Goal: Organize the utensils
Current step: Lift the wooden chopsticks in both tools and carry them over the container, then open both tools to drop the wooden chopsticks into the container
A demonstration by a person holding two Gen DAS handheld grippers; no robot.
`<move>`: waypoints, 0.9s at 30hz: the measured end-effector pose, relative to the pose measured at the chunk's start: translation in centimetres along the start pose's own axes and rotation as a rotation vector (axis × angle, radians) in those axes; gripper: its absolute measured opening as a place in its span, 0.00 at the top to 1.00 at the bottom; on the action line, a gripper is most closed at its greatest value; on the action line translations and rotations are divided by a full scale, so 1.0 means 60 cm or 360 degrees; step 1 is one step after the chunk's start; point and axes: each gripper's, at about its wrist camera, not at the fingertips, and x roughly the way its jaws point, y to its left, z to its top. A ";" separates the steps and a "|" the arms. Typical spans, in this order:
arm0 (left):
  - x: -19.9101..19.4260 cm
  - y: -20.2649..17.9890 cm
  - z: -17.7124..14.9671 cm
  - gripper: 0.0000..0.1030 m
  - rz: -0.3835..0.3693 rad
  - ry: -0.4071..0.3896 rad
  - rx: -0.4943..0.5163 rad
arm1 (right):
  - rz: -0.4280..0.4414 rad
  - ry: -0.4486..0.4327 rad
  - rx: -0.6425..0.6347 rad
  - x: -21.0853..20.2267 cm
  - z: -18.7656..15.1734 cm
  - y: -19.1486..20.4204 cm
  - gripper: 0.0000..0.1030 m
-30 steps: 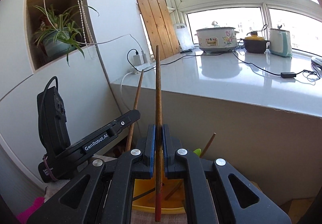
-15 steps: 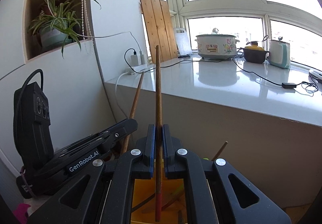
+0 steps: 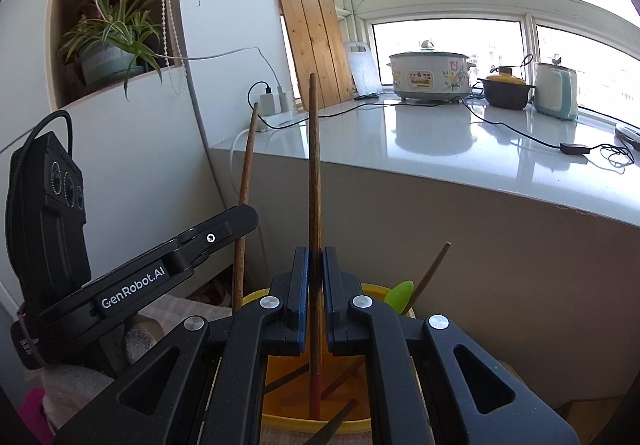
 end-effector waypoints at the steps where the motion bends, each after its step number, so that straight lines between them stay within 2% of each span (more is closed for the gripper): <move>1: -0.004 -0.003 -0.002 0.95 -0.0002 0.0002 0.0012 | 0.0004 0.0006 0.0007 -0.003 -0.001 -0.002 0.95; 12: -0.048 -0.036 -0.036 0.95 0.0000 0.0092 0.0151 | 0.0022 0.0097 0.0012 -0.039 -0.021 -0.009 0.95; 13: -0.054 -0.039 -0.038 0.90 0.0009 0.0089 0.0162 | 0.0025 0.0103 0.0022 -0.042 -0.023 -0.010 0.95; 14: -0.061 -0.041 -0.040 0.87 0.0012 0.0080 0.0168 | 0.0030 0.0108 0.0033 -0.045 -0.025 -0.012 0.94; 16: -0.076 -0.043 -0.041 0.85 0.0010 0.0063 0.0168 | 0.0038 0.0108 0.0049 -0.053 -0.030 -0.012 0.82; 17: -0.085 -0.044 -0.042 0.85 0.0013 0.0050 0.0166 | 0.0042 0.0101 0.0051 -0.058 -0.032 -0.011 0.80; 22: -0.123 -0.042 -0.047 0.85 0.0073 0.0027 0.0191 | 0.0052 0.0079 0.0010 -0.082 -0.040 0.004 0.79; 27: -0.151 -0.026 -0.061 0.85 0.0117 0.0075 0.0163 | 0.0054 0.0066 -0.0019 -0.101 -0.048 0.018 0.79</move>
